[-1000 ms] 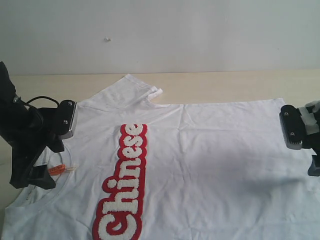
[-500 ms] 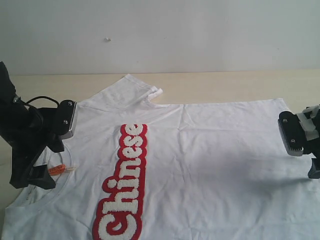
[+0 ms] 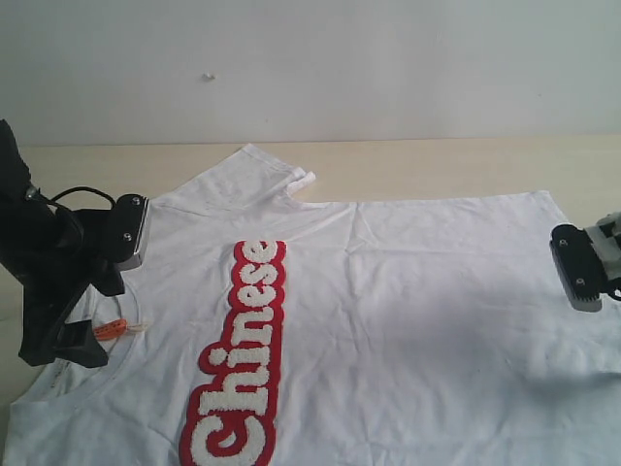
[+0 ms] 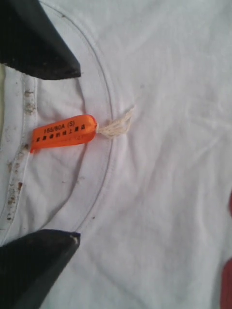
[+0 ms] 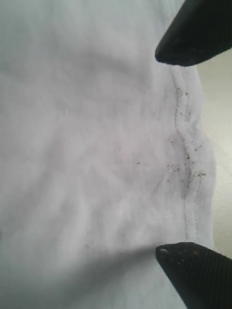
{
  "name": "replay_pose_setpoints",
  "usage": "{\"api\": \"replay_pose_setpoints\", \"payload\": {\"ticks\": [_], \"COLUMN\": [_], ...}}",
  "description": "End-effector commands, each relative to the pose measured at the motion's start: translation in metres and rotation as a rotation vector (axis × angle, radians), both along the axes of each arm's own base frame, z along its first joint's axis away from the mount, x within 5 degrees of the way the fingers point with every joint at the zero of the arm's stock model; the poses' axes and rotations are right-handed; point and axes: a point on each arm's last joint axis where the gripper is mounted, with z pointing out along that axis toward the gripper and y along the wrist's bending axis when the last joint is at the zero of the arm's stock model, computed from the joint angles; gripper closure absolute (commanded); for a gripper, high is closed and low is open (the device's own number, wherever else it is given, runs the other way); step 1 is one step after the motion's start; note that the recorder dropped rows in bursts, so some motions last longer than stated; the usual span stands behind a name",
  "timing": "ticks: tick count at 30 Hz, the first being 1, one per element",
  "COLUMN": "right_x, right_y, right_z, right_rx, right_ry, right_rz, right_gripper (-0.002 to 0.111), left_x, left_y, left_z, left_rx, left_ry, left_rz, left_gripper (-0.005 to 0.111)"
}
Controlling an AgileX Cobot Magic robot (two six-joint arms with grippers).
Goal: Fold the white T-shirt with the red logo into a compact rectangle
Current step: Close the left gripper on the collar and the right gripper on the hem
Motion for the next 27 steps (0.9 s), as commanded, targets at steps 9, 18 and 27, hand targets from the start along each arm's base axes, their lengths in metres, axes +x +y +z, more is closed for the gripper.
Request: {"api": "replay_pose_setpoints", "payload": {"ticks": [9,18,27], "right_x": [-0.001,0.000,0.007], "right_y": [-0.007,-0.007,-0.007], "right_z": [-0.018,-0.025,-0.033], "right_rx": [0.007,0.009,0.019], "right_ry": [0.041,0.047,-0.016], "right_rz": [0.040,0.075,0.054], "right_gripper": [0.020,0.033,0.087], "left_x": [0.001,0.000,-0.002], "left_y": [-0.001,-0.002,-0.002], "left_z": [0.005,0.005,0.005], "left_rx": [-0.011,-0.025,-0.025], "left_ry": [-0.011,0.004,0.018], "left_rz": [0.007,0.017,0.014], "left_gripper": [0.026,0.026,0.026]}}
